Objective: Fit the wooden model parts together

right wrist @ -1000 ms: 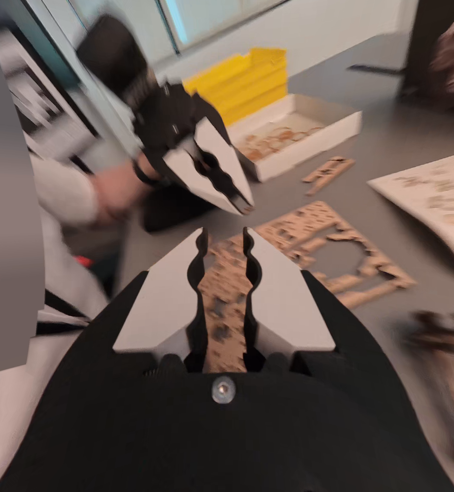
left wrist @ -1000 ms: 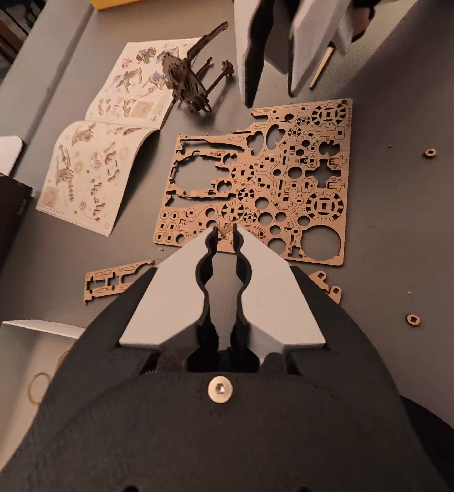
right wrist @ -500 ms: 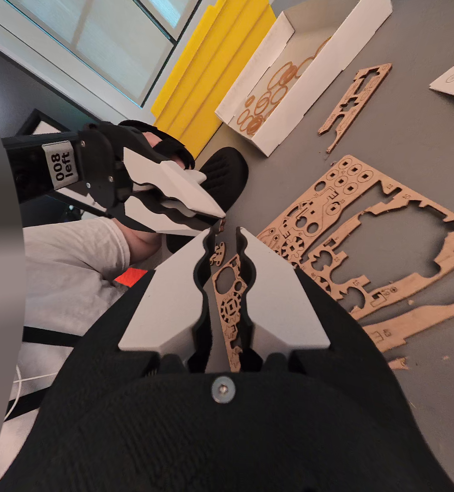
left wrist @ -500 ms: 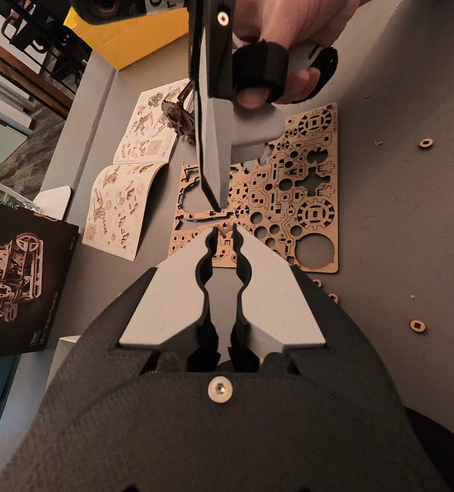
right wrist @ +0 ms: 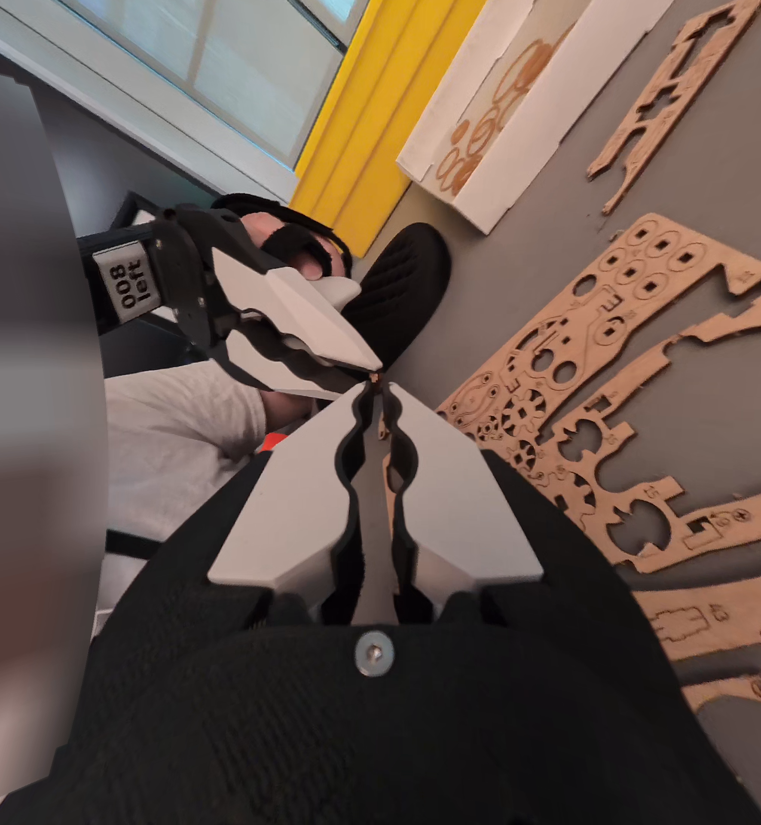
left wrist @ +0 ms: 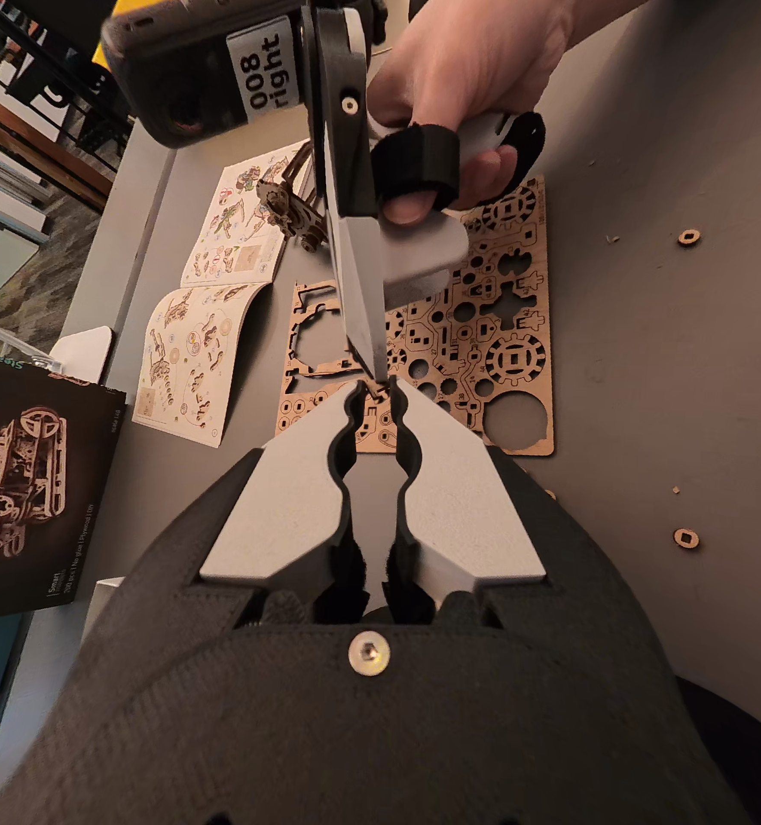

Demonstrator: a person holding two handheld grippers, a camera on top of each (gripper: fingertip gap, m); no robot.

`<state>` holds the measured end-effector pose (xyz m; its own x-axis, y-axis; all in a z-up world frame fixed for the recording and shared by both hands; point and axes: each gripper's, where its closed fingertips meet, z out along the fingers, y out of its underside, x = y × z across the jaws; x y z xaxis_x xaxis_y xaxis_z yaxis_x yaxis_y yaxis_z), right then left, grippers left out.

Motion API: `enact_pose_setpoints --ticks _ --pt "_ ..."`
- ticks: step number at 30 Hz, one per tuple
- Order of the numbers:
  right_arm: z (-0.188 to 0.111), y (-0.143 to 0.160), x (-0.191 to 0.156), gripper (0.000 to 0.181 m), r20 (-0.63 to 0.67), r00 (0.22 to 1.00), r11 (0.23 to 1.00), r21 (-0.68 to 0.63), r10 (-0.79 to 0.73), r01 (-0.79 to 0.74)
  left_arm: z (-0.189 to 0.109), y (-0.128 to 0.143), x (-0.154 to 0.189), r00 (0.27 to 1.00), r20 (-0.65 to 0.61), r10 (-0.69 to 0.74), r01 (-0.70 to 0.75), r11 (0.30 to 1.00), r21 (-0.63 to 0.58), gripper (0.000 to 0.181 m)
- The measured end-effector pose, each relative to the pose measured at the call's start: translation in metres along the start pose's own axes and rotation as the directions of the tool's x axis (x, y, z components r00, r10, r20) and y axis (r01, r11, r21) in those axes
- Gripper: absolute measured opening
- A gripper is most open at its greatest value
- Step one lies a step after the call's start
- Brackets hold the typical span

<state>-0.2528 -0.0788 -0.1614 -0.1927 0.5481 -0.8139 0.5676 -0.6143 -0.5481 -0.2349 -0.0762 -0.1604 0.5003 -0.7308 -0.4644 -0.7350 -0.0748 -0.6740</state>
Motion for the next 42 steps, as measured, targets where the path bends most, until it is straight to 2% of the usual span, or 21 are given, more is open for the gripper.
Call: enact_pose_setpoints --ticks 6,11,14,17,19,25,30,42 --pt "-0.005 -0.003 -0.009 0.000 0.074 0.997 0.999 0.037 0.008 -0.011 -0.008 -0.012 -0.001 0.996 -0.049 -0.076 0.081 0.993 0.092 0.011" --pt "-0.020 -0.013 -0.020 0.000 0.130 0.990 0.991 0.126 -0.048 0.032 -0.022 -0.023 -0.013 0.945 -0.169 -0.280 0.310 0.932 0.189 0.027" --pt "-0.029 -0.017 -0.023 0.000 0.131 0.987 0.984 0.166 -0.091 0.069 -0.026 -0.025 -0.024 0.870 -0.245 -0.428 0.480 0.849 0.219 0.029" --pt "-0.034 -0.021 -0.019 0.000 0.092 0.982 0.969 0.202 -0.163 0.142 -0.030 -0.031 -0.025 0.745 -0.398 -0.536 0.645 0.729 0.226 0.029" --pt "-0.034 -0.021 -0.018 0.000 0.083 0.979 0.965 0.201 -0.188 0.168 -0.029 -0.030 -0.026 0.680 -0.455 -0.575 0.708 0.677 0.201 0.028" --pt "-0.031 -0.019 -0.024 0.000 0.074 0.964 0.949 0.210 -0.255 0.235 -0.022 -0.025 -0.025 0.639 -0.472 -0.608 0.743 0.646 0.174 0.024" --pt "-0.030 -0.018 -0.026 0.000 0.105 0.965 0.951 0.224 -0.242 0.214 -0.018 -0.024 -0.020 0.623 -0.485 -0.613 0.750 0.644 0.150 0.020" --pt "-0.028 -0.017 -0.032 0.000 0.144 0.958 0.945 0.252 -0.249 0.208 -0.019 -0.027 -0.020 0.566 -0.534 -0.628 0.794 0.591 0.145 0.016"
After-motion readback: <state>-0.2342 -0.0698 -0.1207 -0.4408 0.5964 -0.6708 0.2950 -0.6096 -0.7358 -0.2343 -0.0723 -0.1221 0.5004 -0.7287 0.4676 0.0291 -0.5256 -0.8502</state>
